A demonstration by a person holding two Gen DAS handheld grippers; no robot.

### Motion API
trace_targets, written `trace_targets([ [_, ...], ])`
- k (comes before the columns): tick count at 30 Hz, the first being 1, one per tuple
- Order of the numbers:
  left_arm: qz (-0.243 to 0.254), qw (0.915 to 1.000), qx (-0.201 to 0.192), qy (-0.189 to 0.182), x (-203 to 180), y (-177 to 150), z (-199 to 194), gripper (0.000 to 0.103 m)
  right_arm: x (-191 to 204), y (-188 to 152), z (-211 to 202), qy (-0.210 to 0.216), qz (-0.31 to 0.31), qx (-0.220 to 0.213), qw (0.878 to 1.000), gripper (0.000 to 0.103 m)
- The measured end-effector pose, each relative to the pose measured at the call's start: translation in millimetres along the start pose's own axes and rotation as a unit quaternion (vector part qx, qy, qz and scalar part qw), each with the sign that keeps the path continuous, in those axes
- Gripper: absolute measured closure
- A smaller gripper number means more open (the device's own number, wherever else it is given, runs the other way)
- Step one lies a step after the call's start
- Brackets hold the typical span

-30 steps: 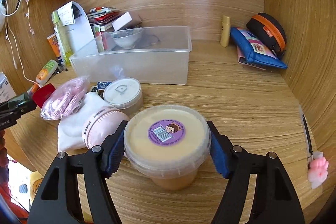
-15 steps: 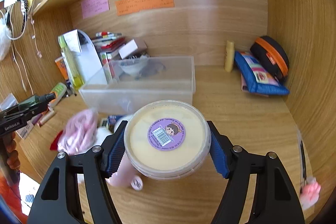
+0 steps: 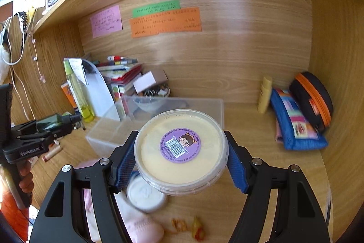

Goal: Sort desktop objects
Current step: 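Lower the green bottle into the clear box with the left tool while the right tool places the cream tub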

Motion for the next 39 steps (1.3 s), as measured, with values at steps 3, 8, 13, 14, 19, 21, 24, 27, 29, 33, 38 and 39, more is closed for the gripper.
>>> trace_targets([
  [3, -0.001, 1.0, -0.002, -0.002, -4, 13, 9, 0.044, -1, 13, 11, 0.001, -0.007, -0.003, 1.0, 0.035],
  [8, -0.002, 1.0, -0.003, -0.009, -12, 35, 20, 0.044, -5, 29, 29, 0.007, -0.005, 0.001, 1.0, 0.035],
  [13, 0.004, 0.9999, -0.001, -0.011, -22, 52, 33, 0.044, -9, 39, 48, 0.009, -0.006, 0.01, 1.0, 0.035],
  [14, 0.006, 0.9999, 0.002, -0.012, -24, 54, 36, 0.044, -9, 40, 52, 0.008, -0.006, 0.012, 1.0, 0.035],
  [19, 0.003, 0.9993, 0.033, -0.016, -32, 53, 59, 0.044, -9, 33, 80, 0.02, 0.003, 0.039, 0.999, 0.035],
  [21, 0.006, 0.9989, 0.045, -0.014, -35, 48, 69, 0.044, -9, 26, 91, 0.022, 0.005, 0.053, 0.998, 0.035],
  [24, 0.024, 0.9978, 0.061, -0.005, -40, 40, 83, 0.044, -10, 15, 102, 0.02, -0.001, 0.069, 0.997, 0.035],
  [27, 0.034, 0.9962, 0.081, 0.002, -43, 32, 98, 0.044, -9, 6, 109, 0.031, -0.004, 0.082, 0.996, 0.035],
  [29, 0.039, 0.995, 0.092, 0.004, -46, 28, 106, 0.044, -6, 2, 113, 0.039, -0.006, 0.091, 0.995, 0.035],
  [33, 0.051, 0.9922, 0.114, 0.009, -51, 20, 121, 0.044, 0, -4, 119, 0.036, -0.026, 0.104, 0.994, 0.035],
  [38, 0.067, 0.9899, 0.125, 0.007, -55, 15, 131, 0.044, 3, -10, 122, 0.036, -0.037, 0.114, 0.992, 0.035],
  [39, 0.069, 0.9896, 0.126, 0.007, -55, 15, 132, 0.044, 4, -11, 123, 0.034, -0.04, 0.116, 0.992, 0.035],
])
Point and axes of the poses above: each gripper's, at about its wrist camera, not at the fingertips, and z roughly the way its jaws point, x to its left, y to its top, the point moved 8 cm from there along z, roughly the way its jaws point, and after that the axes turned 8 degrees about -z, right-handed, at the moved point
